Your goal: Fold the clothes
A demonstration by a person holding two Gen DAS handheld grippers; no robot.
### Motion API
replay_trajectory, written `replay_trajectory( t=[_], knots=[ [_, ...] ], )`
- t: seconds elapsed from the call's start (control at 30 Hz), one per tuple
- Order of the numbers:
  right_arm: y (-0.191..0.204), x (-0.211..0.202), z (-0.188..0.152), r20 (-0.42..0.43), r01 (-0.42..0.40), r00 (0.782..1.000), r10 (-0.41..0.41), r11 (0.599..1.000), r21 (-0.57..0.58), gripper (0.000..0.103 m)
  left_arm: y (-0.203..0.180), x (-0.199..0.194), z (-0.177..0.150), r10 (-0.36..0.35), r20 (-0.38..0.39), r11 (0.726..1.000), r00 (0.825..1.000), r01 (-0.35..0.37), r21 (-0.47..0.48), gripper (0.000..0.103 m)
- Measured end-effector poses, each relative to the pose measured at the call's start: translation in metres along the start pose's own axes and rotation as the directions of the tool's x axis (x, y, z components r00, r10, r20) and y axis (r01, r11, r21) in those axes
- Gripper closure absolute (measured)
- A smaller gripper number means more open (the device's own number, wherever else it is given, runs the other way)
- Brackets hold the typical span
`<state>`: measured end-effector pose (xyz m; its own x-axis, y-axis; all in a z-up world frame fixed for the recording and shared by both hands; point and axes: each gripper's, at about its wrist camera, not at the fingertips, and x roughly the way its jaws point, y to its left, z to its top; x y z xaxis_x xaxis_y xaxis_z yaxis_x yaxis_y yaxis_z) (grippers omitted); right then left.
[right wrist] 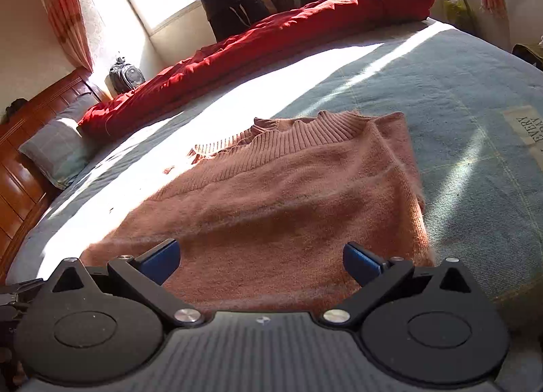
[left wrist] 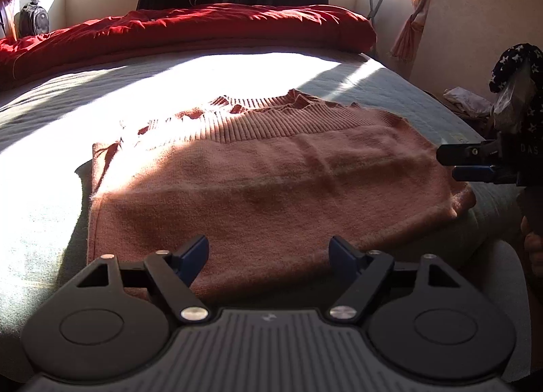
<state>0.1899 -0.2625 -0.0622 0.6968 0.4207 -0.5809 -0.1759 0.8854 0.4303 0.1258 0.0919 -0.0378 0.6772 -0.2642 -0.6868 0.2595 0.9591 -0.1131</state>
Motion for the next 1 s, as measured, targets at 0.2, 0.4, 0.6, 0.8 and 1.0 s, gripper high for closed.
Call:
replay_trajectory(
  t=[0.2, 0.4, 0.6, 0.8, 1.0],
  knots=[
    [0.004, 0.019, -0.002, -0.039, 0.009, 0.999, -0.01, 1.0, -0.021, 0.0, -0.008, 0.024, -0.001, -0.001, -0.043, 1.0, 0.999, 0.0, -0.02, 0.025],
    [-0.002, 0.027, -0.02, -0.054, 0.031, 0.998, -0.033, 0.999, -0.036, 0.0, -0.01, 0.024, -0.005, 0.025, -0.047, 0.999, 0.999, -0.027, -0.038, 0.025],
    [0.023, 0.017, 0.032, -0.002, -0.035, 0.999, 0.035, 0.99, -0.134, 0.0, -0.013, 0.014, -0.003, 0.055, -0.016, 0.997, 0.998, -0.056, -0.06, 0.025],
    [0.048, 0.037, 0.074, -0.021, -0.04, 0.999, 0.035, 0.941, -0.337, 0.0, -0.014, 0.007, -0.001, 0.094, 0.001, 0.992, 0.996, -0.094, -0.081, 0.025],
    [0.027, 0.068, 0.054, -0.143, -0.046, 0.99, 0.001, 0.949, -0.313, 0.0, -0.008, 0.02, 0.004, 0.125, -0.009, 0.987, 0.992, -0.125, -0.103, 0.025]
  ],
)
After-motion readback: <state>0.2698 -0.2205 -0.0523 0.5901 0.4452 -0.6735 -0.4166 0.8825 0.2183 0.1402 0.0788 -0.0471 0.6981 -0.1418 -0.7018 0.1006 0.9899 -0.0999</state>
